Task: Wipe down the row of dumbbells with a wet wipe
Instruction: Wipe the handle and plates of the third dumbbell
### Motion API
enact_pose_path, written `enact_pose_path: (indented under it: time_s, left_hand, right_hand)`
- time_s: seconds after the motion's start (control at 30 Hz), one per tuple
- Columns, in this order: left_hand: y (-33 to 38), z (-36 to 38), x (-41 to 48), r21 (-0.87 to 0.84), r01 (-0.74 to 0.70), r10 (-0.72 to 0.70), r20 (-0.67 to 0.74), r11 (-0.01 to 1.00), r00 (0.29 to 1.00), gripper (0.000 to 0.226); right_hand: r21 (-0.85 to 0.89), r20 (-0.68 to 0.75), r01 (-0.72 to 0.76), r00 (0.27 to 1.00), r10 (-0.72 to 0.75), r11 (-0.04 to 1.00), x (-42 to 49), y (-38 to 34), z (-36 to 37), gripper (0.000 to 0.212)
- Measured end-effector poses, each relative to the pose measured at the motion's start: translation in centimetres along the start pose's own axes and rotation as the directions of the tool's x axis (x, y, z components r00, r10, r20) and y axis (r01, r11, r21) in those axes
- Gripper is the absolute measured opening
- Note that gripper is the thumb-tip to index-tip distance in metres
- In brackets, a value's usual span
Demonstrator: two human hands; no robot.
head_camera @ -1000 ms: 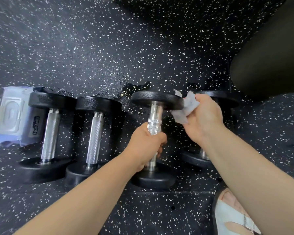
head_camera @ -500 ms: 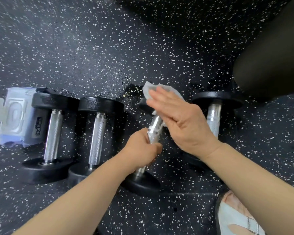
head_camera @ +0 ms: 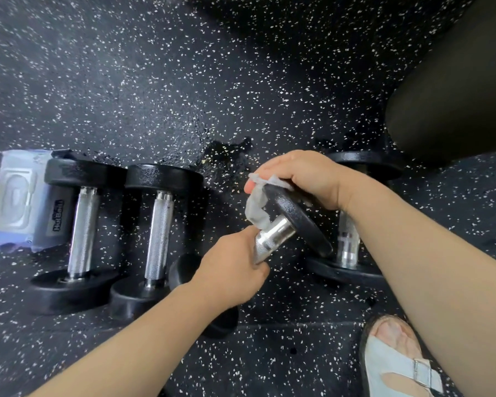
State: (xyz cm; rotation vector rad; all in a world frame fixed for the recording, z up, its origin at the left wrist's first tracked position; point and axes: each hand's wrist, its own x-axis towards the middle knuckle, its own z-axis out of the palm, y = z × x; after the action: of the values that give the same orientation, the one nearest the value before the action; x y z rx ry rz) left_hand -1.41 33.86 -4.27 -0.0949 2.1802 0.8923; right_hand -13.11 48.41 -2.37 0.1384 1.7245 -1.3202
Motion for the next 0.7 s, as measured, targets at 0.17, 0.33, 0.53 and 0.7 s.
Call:
enact_pose_path:
  time_s: [0.17,0.33,0.53,0.7]
  left_hand:
    - [0.0,0.6,-0.4,-0.084,-0.002,-0.001,-0.032,0.996,0.999,0.02]
    - [0.7,-0.1,-0.1,-0.231,0.087,-0.106,-0.074,0.969,0.992,0.017]
    - [1.3,-1.1,1.1,-0.162,0.133,-0.166,-0.211,0.978,0.963,0.023]
    - [1.0,-1.0,1.5,-0.194,0.188,-0.229,-0.215,0.963,0.949,0.02]
  right_hand:
    - [0.288,-0.023,-0.215,0.973,0.231,0.933,0.2,2.3,-0.2,0.043]
    - [0.543,-0.068,-0.207,0.955,0.288,0.814,-1.6,5.9,0.1,0.01]
    - [0.676,-0.37,-0.018,0.856,0.361,0.737,-2.6,4.8,2.4,0.027]
    - [0.238,-0.631,0.131,0.774,0.05,0.962,-5.2,2.6,5.7,0.033]
